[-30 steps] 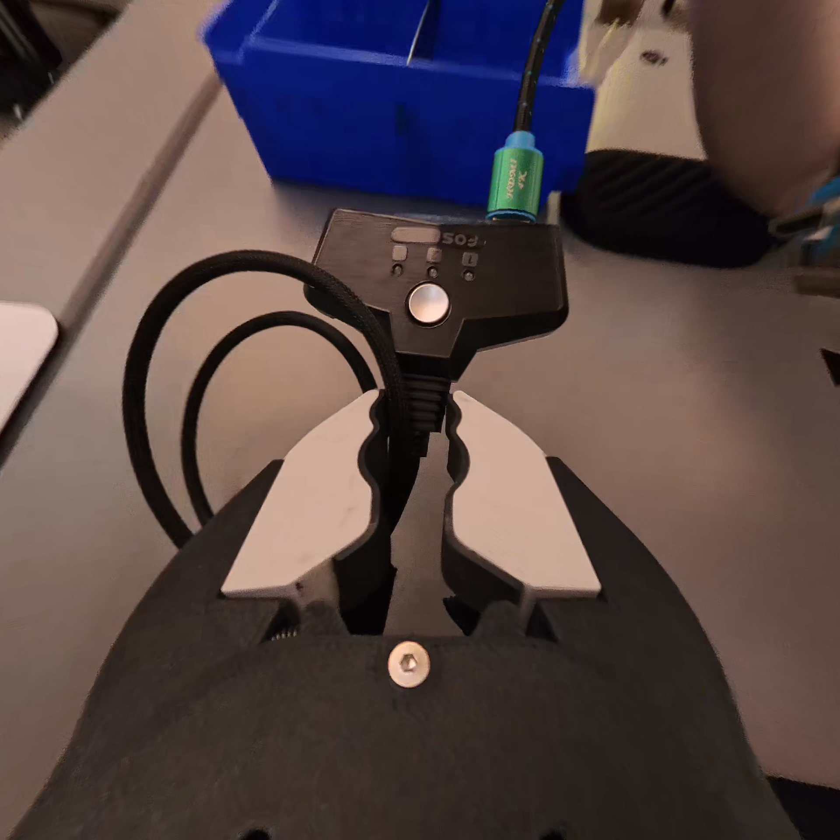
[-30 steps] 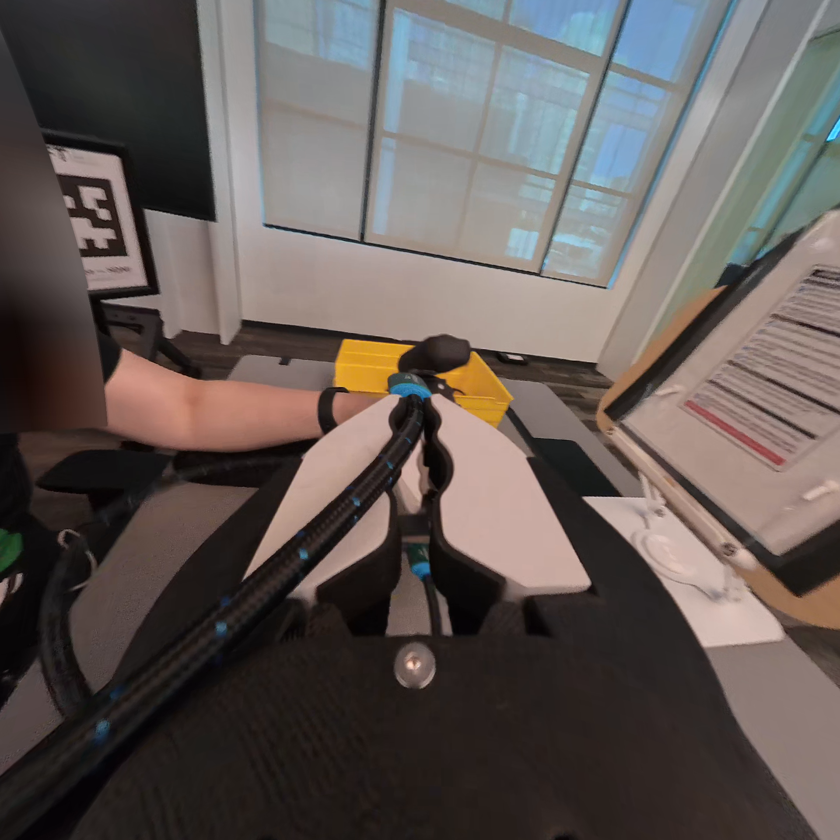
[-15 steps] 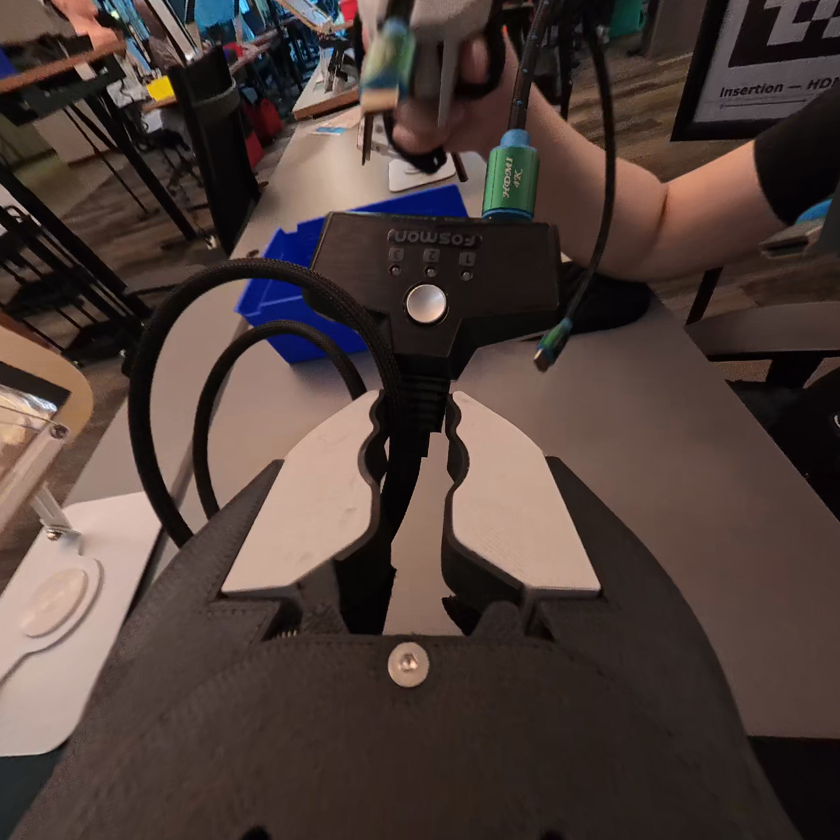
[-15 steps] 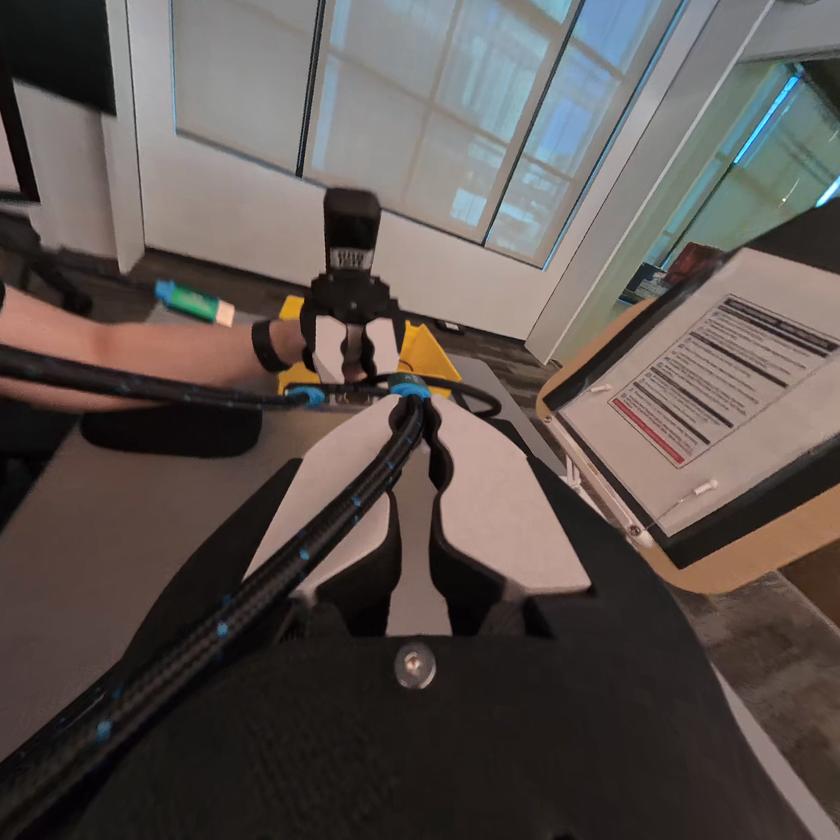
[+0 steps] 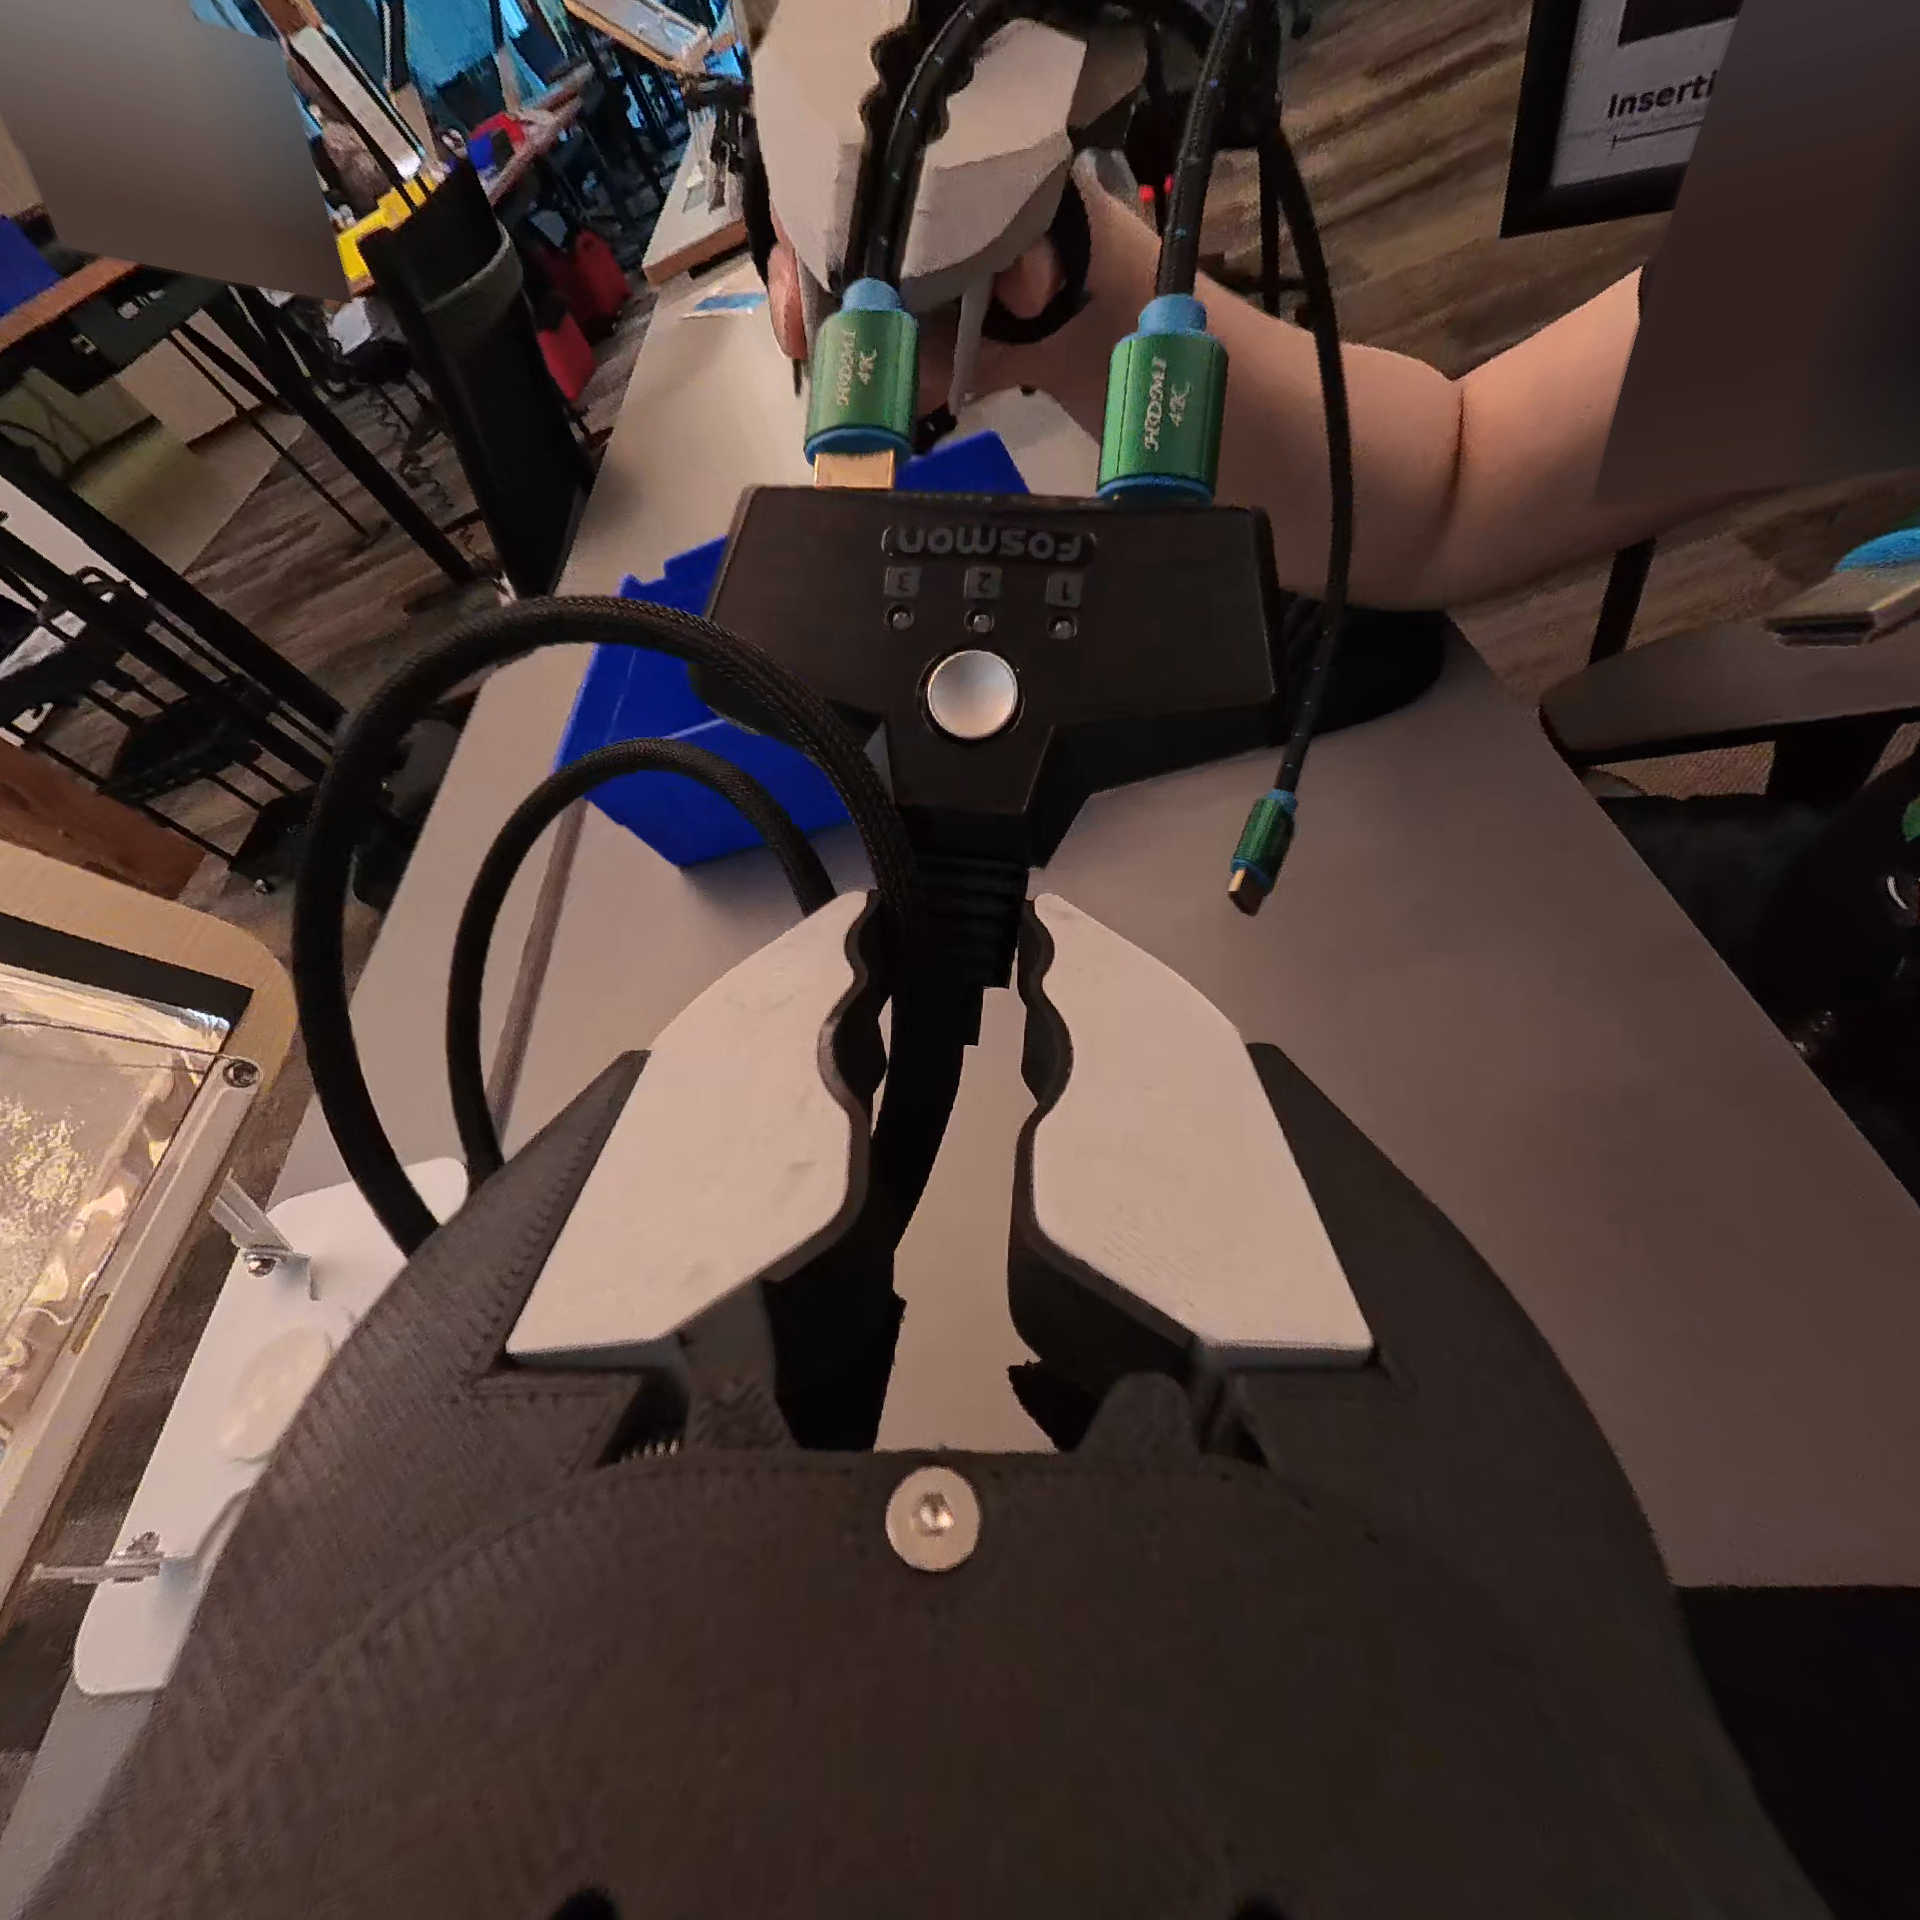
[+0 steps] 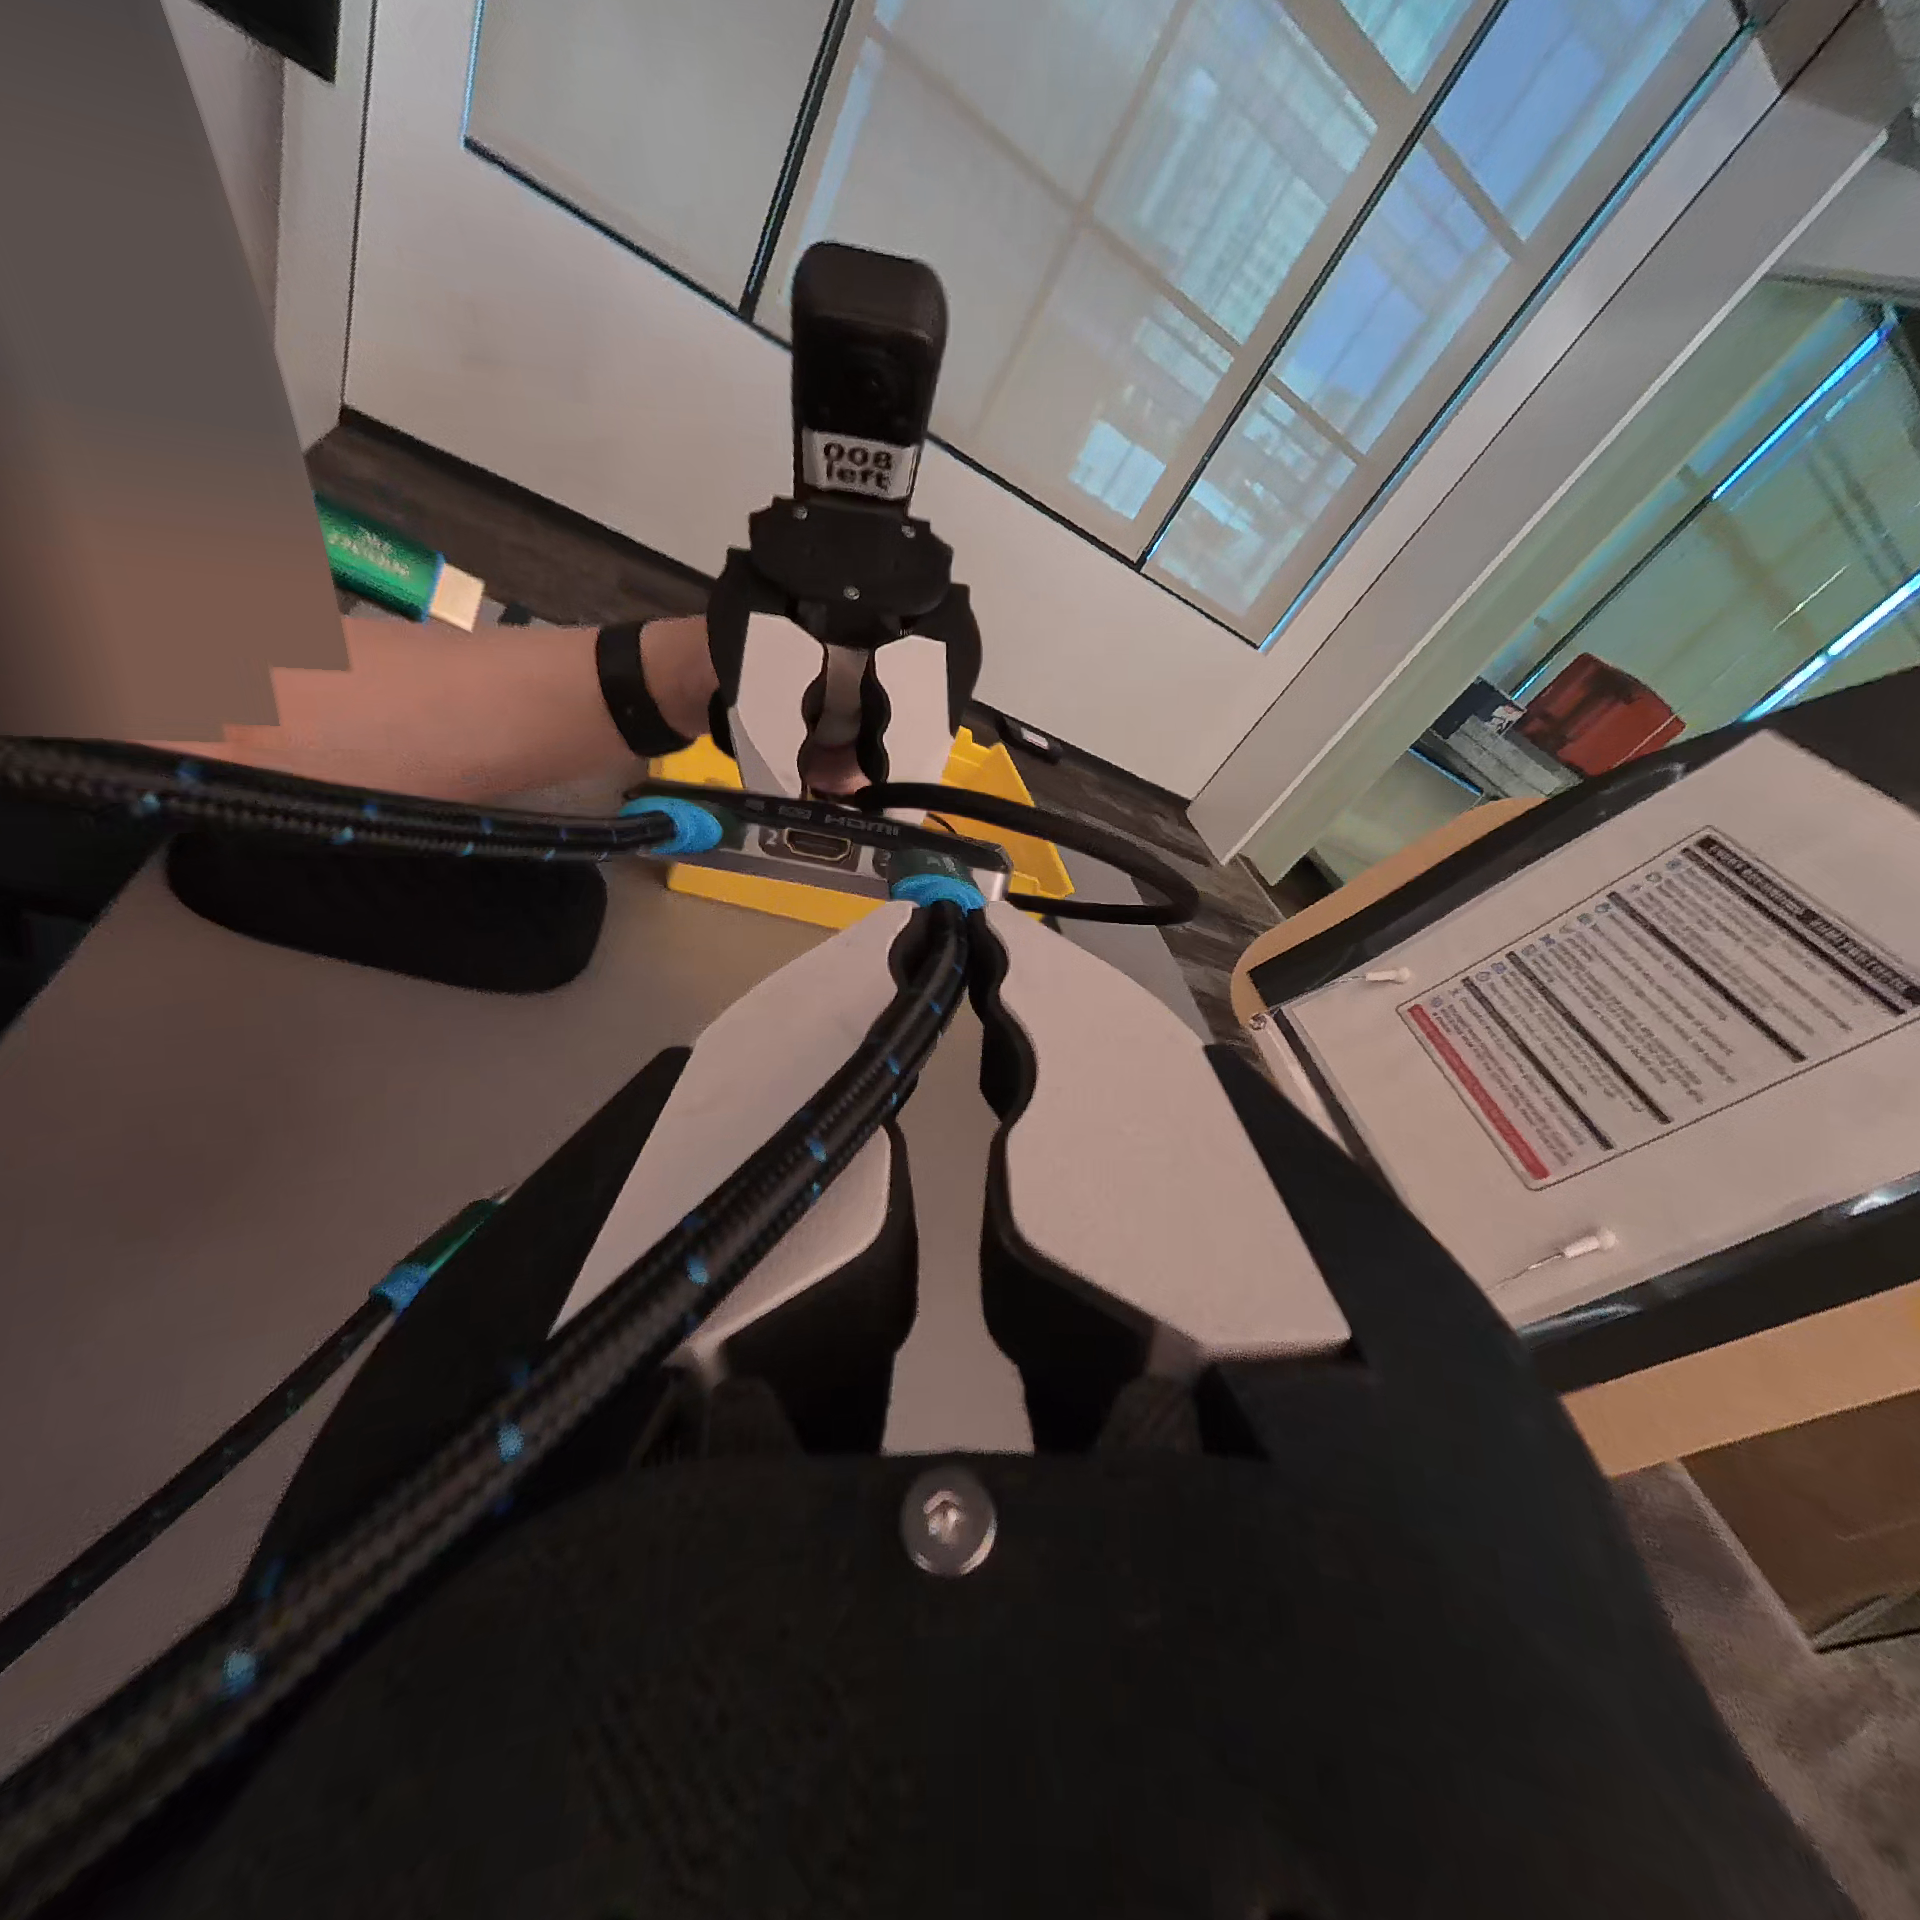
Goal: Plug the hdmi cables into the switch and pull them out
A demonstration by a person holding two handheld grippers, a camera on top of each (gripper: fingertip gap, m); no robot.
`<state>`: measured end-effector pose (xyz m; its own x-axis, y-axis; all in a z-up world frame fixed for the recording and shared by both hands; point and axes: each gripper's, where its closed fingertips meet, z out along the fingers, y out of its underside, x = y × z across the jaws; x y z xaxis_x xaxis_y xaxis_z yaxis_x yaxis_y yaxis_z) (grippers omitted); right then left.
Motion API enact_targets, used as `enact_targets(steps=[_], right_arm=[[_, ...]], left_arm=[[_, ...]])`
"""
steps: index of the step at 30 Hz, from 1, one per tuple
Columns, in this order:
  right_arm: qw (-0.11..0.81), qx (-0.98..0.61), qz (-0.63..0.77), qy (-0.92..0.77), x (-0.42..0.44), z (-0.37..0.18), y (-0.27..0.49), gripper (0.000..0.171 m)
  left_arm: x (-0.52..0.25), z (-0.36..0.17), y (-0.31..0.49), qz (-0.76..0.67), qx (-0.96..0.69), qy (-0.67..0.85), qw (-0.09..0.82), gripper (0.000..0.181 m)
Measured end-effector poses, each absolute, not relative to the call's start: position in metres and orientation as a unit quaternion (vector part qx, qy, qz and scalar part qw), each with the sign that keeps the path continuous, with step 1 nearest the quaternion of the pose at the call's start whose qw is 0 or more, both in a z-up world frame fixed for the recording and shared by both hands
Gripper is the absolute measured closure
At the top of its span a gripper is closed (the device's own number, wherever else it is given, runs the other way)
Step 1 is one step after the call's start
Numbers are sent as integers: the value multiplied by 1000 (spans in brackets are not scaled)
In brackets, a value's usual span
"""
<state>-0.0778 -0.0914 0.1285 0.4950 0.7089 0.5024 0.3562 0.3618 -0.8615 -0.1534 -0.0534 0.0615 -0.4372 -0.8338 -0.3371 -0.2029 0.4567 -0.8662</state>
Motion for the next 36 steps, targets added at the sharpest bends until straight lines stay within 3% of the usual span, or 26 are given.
enact_targets(steps=[5, 21, 36], right_arm=[[658, -542, 99, -513, -81, 120, -92, 163], [662, -530, 221, -483, -82, 123, -92, 163], [658, -545, 209, -476, -75, 120, -85, 163]], left_arm=[[-157, 58, -57, -380, -348, 765, 387, 159], [-154, 58, -58, -380, -355, 766, 378, 160], [-145, 53, -52, -387, -368, 758, 373, 160]])
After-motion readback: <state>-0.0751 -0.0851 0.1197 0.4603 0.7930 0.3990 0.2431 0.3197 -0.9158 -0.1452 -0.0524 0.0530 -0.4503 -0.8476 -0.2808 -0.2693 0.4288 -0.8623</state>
